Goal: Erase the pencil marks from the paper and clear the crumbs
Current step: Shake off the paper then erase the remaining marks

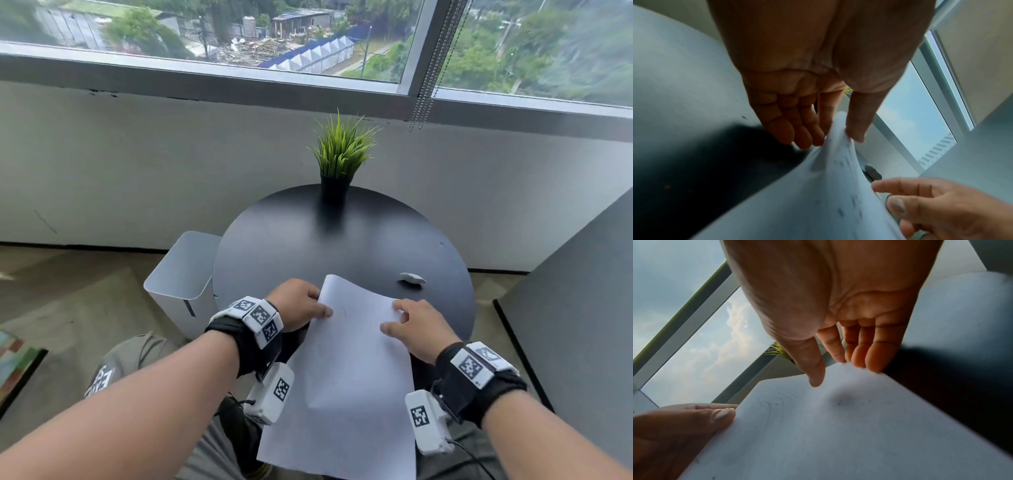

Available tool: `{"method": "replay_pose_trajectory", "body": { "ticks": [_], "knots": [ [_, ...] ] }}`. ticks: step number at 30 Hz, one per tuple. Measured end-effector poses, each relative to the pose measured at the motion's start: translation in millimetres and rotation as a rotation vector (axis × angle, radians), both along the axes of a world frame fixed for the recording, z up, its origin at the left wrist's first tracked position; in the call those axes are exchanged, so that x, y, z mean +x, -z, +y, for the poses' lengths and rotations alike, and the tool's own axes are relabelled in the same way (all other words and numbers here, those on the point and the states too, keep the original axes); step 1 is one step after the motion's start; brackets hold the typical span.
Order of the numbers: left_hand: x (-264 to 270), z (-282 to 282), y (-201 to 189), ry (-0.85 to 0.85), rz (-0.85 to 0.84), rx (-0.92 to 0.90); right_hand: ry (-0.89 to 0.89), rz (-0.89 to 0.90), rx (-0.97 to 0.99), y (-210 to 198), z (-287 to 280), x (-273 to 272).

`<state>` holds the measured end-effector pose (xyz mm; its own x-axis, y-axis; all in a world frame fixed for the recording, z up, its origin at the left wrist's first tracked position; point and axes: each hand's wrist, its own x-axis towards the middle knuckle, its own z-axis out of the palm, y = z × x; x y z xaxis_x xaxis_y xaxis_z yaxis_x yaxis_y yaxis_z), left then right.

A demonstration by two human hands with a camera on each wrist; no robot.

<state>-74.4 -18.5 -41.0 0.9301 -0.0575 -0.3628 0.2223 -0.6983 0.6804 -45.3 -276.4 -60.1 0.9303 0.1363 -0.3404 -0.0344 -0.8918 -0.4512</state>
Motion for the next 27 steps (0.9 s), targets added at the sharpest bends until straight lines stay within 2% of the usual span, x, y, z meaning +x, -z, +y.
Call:
{"method": "replay_pose_trajectory", "body": {
  "ticks": [3, 9, 11, 13, 15, 18, 20, 23, 25, 27],
  "knots": [
    [-2.6, 4.7, -2.0, -0.084, 0.024, -0.216, 0.053, 0.025, 0.115, 1.1, -2.9, 2.8],
    [0.4, 12.6, -31.6, -0.339, -0.062, -0.685, 0.356, 0.169, 0.693, -18.3, 0.7, 7.5],
    [2.8, 15.2, -48.2, -0.366, -0.085, -0.872, 0.334, 0.277, 0.833, -26.8, 2.4, 10.0],
    [6.7, 19.7, -63.8, -0.359, -0.153, -0.964, 0.275, 0.312, 0.934, -38.7, 5.4, 12.0],
    [11.1, 26.7, -78.1, -0.344, -0.238, -0.997, 0.256, 0.228, 1.002, -56.3, 8.9, 16.1],
    [16.3, 38.7, -96.2, -0.305, -0.353, -0.890, 0.255, -0.029, 1.065, -88.0, 11.4, 24.7],
    [19.8, 47.7, -102.2, -0.345, -0.423, -0.840, 0.217, -0.194, 1.090, -107.7, 9.5, 27.2],
    [20.3, 53.0, -107.4, -0.389, -0.506, -0.858, 0.149, -0.381, 1.073, -125.3, 6.8, 21.9],
    [16.9, 49.9, -105.1, -0.392, -0.546, -0.840, 0.110, -0.435, 1.037, -121.6, 5.8, 16.4],
    [12.6, 46.1, -93.8, -0.386, -0.514, -0.723, 0.097, -0.412, 0.936, -106.9, 3.7, 13.7]
  ]
}}
